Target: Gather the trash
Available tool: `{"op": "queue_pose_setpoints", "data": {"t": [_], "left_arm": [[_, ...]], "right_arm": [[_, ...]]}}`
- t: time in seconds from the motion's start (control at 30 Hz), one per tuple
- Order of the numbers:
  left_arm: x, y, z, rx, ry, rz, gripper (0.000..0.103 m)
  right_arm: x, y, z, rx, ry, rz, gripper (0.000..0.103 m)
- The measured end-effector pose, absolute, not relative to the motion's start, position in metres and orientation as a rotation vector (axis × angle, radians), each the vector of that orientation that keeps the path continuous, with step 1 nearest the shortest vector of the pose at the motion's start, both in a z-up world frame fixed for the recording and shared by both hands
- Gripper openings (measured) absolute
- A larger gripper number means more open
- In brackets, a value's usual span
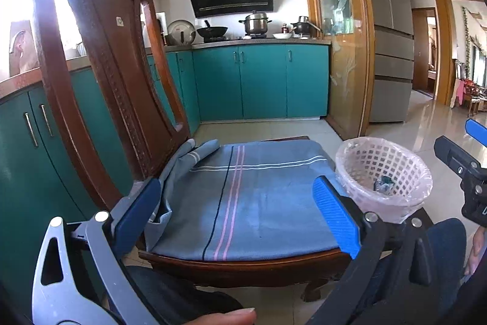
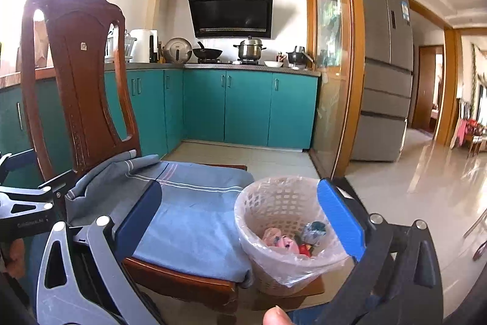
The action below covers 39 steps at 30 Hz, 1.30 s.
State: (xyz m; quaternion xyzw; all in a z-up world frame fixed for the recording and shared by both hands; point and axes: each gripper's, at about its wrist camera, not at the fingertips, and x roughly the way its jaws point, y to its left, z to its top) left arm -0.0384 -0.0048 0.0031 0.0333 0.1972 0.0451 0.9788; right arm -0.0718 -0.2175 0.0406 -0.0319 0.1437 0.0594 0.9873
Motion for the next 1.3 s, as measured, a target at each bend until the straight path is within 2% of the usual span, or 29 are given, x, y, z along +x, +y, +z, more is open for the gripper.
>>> {"op": "queue_pose_setpoints", "data": {"t": [1.3], "left_arm": [[-0.053,-0.023,0.016,0.097,0.385,0.041,0.1]], "right_arm": [[-0.1,-0.223,0.048,-0.065,0.251,0.09,0.1]]}}
